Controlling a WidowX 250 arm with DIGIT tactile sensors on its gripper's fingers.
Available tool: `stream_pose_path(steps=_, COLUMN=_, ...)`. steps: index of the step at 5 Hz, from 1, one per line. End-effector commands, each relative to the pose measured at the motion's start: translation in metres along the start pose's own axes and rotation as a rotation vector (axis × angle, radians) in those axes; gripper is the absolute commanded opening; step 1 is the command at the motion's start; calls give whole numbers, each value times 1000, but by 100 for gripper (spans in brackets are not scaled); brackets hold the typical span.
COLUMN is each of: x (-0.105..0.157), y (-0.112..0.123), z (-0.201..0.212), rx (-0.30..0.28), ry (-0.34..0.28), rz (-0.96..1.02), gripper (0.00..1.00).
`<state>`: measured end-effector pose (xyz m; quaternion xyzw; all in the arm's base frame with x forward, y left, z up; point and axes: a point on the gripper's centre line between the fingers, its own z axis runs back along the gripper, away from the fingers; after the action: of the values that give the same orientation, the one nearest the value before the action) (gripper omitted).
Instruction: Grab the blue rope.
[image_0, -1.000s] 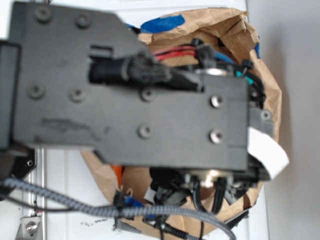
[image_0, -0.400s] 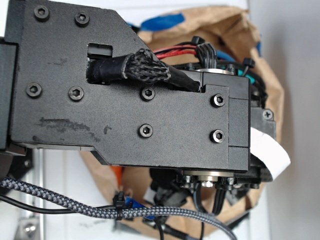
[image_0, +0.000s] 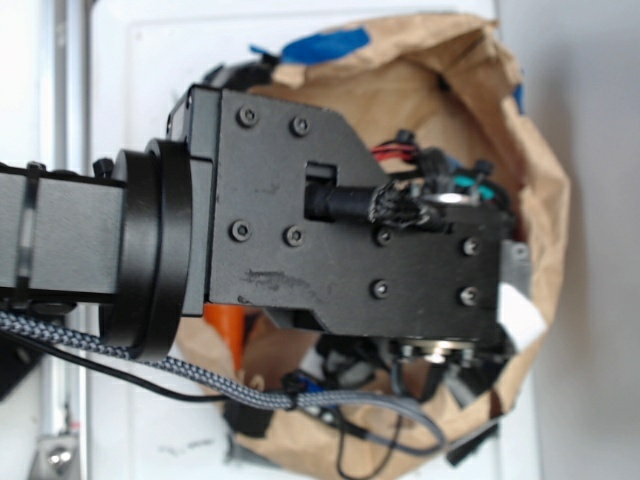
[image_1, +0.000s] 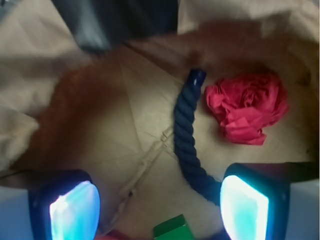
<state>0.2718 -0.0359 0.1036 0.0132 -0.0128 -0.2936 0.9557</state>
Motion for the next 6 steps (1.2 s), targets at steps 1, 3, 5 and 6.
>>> stream_pose_path(steps=1, x=-15, y=-45, z=-3, rx=15, ry=-62, rz=-86, gripper=100)
stream_pose_path(steps=3, x=-22, y=-34, z=-11, rx=-37, ry=-88, rz=-47, gripper=100)
stream_pose_path(steps=5, x=-21, y=9, z=-5, rx=-56, ry=-85, rz=56, gripper=100)
stream_pose_path(steps=6, x=-16, y=23, z=-4, rx=-59, ry=-65, rz=77, gripper=100)
